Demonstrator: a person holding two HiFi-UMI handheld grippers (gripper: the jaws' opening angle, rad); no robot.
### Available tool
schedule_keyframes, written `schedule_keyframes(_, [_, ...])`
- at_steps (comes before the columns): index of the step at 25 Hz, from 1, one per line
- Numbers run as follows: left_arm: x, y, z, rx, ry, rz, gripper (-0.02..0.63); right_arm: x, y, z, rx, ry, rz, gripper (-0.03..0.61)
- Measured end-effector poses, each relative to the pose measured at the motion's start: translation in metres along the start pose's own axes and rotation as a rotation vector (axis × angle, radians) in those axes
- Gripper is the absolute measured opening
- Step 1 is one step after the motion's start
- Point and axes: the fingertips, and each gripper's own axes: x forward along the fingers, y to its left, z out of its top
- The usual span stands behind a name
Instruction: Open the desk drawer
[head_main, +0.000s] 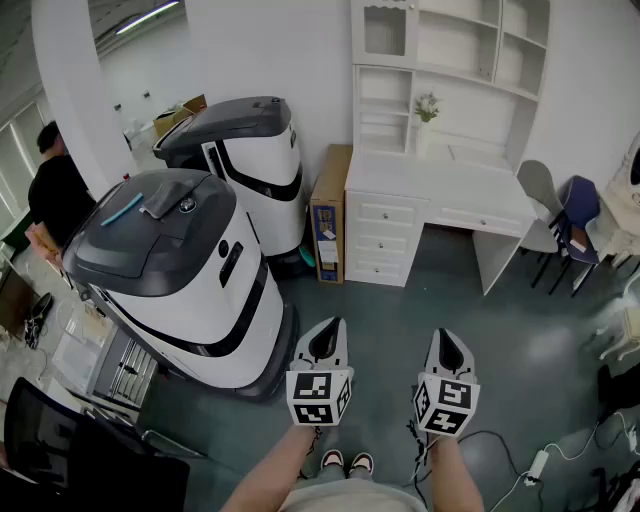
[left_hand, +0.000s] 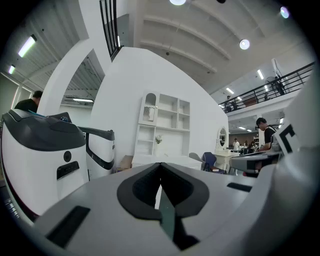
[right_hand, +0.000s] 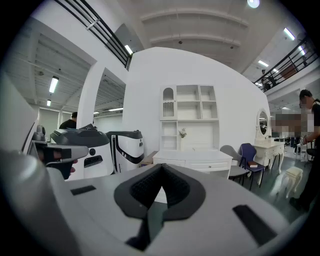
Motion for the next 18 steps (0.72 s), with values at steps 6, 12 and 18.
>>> schedule_keyframes(6, [-0.003,0.005,0.001,0.003,-0.003,0.01,0.017,-0.001,0.006,0.001,-0.007,0.0,0.003,0.003])
schedule_keyframes(12, [-0.006,0.007,-0.001,0.008,-0.001,0.014,0.017,-0.001,0.01,0.002,0.036,-0.033,0.037,0.006])
schedule_keyframes(18, [-0.006,0.009,-0.002,0.012,0.0,0.02,0.017,0.0,0.012,-0.002,0.052,-0.025,0.045,0.008])
